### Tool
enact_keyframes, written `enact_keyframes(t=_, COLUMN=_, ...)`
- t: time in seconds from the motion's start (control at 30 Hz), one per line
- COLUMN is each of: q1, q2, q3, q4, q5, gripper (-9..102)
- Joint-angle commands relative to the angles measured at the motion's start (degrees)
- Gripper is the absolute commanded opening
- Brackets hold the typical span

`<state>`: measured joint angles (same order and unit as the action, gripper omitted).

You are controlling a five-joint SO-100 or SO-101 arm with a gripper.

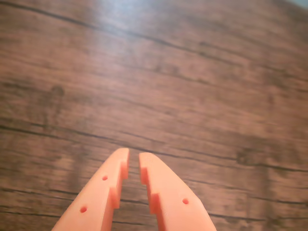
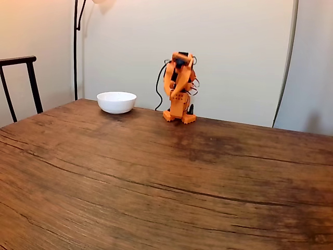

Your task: Grasp the cube and drop it in the bowl

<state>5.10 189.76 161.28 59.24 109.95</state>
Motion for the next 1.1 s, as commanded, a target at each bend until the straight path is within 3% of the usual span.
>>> enact_keyframes(t=0.0, q1=-0.1, q2=0.4, q3=4.1, q4=-3.6, q5=-0.3, gripper=1)
enact_keyframes(t=0.17, q1=-0.2, q2=0.4, q3=11.4, q4=-7.5, q5=-0.3, gripper=1)
enact_keyframes(t=0.43, q1=-0.1, q2=0.4, q3=17.0, q4=-6.1, q5=-2.9, gripper=1)
enact_keyframes(t=0.77, q1=3.3, q2=0.4, q3=17.0, q4=11.7, q5=-3.1, gripper=1)
enact_keyframes(t=1.07, q1=4.2, q2=-0.1, q3=17.0, q4=19.0, q5=-2.9, gripper=1)
